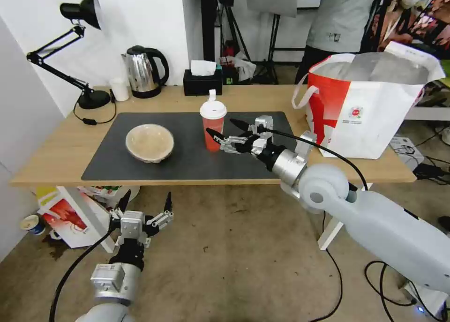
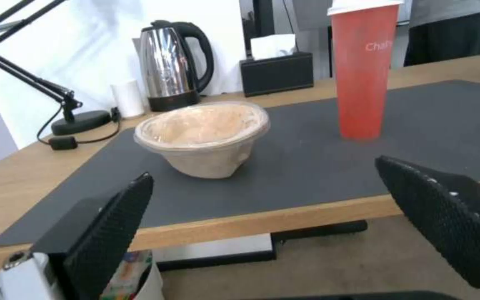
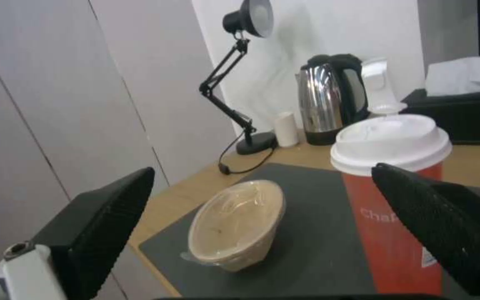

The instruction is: Pick up the trash from the table and place it into the takeout bag.

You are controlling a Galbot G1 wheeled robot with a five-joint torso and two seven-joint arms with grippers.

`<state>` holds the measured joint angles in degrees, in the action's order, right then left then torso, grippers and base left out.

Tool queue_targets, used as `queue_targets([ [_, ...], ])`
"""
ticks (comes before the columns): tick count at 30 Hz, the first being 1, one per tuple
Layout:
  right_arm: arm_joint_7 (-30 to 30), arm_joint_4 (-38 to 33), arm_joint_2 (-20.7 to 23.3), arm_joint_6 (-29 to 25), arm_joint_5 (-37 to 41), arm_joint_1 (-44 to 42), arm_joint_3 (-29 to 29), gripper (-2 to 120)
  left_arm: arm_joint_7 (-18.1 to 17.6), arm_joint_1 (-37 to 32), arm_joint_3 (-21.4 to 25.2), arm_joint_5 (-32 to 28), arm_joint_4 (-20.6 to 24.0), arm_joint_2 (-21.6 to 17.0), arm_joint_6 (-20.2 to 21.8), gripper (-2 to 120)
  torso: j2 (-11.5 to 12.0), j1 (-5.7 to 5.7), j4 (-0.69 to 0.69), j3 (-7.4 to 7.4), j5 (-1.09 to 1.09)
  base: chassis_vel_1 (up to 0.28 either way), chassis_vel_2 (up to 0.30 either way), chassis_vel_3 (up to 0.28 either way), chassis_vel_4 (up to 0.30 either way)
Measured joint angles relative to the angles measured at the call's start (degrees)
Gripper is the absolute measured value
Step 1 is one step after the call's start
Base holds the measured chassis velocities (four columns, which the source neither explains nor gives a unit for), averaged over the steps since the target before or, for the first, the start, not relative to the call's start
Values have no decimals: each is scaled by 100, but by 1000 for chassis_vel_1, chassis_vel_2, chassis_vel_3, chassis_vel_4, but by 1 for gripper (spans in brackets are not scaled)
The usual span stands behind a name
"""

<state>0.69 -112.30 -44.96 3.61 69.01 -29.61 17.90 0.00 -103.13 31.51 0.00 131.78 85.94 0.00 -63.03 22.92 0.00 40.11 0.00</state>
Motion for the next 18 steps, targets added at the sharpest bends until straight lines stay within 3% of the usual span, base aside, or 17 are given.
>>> queue_targets([
  [18, -5, 374, -336, -12, -102, 63, 10, 100, 0, 0, 0, 0, 0, 0, 0, 100, 0, 0, 0, 0, 0, 0, 0, 0, 0],
])
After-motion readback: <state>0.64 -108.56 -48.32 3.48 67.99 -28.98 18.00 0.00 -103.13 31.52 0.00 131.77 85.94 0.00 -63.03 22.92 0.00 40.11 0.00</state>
